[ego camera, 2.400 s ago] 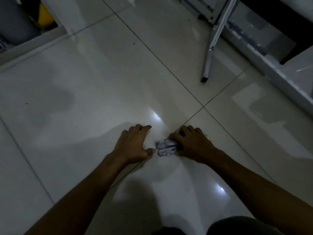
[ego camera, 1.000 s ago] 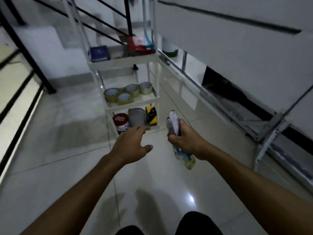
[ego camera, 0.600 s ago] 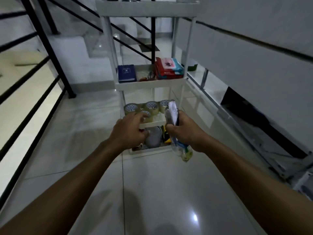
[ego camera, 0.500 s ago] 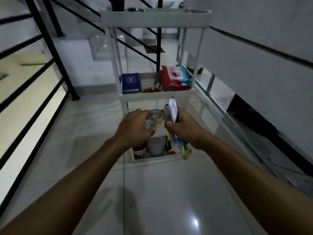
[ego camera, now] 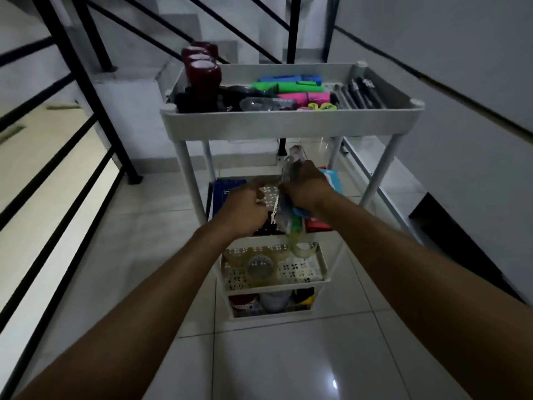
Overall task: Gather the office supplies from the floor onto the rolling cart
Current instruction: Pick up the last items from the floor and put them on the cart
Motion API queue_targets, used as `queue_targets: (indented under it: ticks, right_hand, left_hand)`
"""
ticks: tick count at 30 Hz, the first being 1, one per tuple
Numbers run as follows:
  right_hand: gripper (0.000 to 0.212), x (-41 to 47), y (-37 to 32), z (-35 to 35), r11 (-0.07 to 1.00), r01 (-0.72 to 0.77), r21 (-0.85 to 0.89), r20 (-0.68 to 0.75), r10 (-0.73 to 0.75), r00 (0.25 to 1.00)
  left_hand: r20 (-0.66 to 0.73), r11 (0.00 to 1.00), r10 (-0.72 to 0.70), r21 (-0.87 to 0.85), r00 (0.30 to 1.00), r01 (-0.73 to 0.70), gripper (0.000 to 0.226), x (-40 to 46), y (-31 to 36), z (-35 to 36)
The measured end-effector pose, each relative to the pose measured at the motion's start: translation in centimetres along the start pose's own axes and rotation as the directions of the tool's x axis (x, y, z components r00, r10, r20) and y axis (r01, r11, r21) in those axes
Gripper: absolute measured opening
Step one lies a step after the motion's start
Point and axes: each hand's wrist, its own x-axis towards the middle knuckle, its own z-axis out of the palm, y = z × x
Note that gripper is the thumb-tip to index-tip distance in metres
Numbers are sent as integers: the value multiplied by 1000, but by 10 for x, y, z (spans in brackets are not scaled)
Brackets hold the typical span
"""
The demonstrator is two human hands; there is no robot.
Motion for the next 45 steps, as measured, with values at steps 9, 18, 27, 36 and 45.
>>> queue_targets:
  ticks: [9,18,27,36,45]
  right_hand:
    - [52,49,-2,30,986,50,-158,-52,-59,997]
    - [68,46,12,60,910,140,-389,28,-141,990]
    - [25,38,2,54,837,217,-502,118,-182,976]
    - [20,-11,2,19,812,246,-529,249,-129,960]
    - [35,-29,13,27,720,387,-576,235,-307,922]
  left_hand:
    - [-37,998,-52,28,998,53,59,39,-29,-6]
    - [8,1000,-22,-17,1000,22,55,38,-28,-5]
    - [30,999,10,35,999,-11,43,47,-27,-6]
    - [220,988,-54,154,974,20,31,51,-15,-2]
    - [264,964,-129,259,956,59,34,52,-11,12]
